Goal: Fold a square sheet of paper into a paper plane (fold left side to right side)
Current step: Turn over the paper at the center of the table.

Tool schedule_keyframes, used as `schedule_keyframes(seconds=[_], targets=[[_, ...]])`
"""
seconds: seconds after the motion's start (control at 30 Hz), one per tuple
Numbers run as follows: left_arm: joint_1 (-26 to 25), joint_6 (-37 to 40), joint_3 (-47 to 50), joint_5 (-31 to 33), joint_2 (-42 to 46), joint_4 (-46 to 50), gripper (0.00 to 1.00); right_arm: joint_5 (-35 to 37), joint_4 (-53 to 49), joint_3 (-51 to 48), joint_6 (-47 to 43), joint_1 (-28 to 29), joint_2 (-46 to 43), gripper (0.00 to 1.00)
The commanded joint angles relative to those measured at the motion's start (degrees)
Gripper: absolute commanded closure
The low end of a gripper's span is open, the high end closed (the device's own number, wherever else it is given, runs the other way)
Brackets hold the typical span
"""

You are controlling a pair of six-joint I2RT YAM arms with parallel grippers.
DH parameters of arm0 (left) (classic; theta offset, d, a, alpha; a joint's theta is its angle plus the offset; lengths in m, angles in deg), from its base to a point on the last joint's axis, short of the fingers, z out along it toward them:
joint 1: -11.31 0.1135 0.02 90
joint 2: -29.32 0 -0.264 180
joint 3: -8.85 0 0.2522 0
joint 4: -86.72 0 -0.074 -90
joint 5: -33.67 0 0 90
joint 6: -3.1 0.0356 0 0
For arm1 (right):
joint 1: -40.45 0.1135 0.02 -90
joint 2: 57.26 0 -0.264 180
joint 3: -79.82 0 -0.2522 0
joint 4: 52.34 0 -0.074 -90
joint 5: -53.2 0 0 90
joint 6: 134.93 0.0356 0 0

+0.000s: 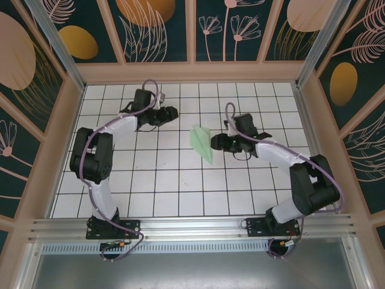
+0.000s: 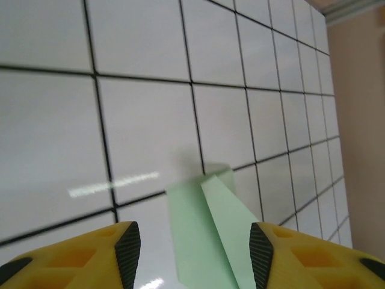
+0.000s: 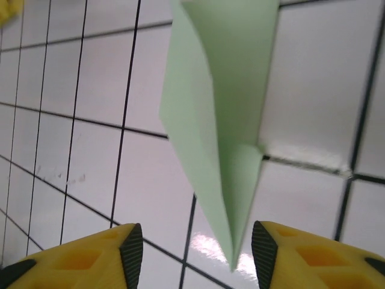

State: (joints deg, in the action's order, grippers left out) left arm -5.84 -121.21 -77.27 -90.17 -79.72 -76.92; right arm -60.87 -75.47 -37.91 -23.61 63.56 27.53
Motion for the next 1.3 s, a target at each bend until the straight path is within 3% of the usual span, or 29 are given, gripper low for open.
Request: schedule_keyframes(seconds=[0.0,0.3,0.87,1.03,1.1,1.27], targets=[[-3.42,-5.01,5.84,-3.71,1.23,-9.14,0.46,0.79,-0.16,-1.79,-0.69,-2.49,-2.23,0.44],[-8.78,-9.21,3.07,-2.92,-6.5,-12.35,0.48,0.37,3.12,-6.04,1.27,-3.75,-5.46,0.44],[-10.51,-9.43,-7.72,-3.4,-17.93,-8.0,0.5,0.39,3.41,-11.23,1.63,-6.81,-9.64,0.44],[-10.98,-10.19,-9.78,-4.57,-19.58,-8.26,0.56,-0.63,4.44,-12.33,1.86,-7.18,-9.82,0.44],[-11.07,-10.17,-10.17,-4.71,-19.48,-8.68,0.62,-1.85,5.82,-13.05,2.27,-7.44,-10.21,0.42],[-11.06,-10.17,-11.02,-5.57,-18.35,-9.44,0.73,-6.66,11.48,-15.57,5.02,-8.02,-11.48,0.24]])
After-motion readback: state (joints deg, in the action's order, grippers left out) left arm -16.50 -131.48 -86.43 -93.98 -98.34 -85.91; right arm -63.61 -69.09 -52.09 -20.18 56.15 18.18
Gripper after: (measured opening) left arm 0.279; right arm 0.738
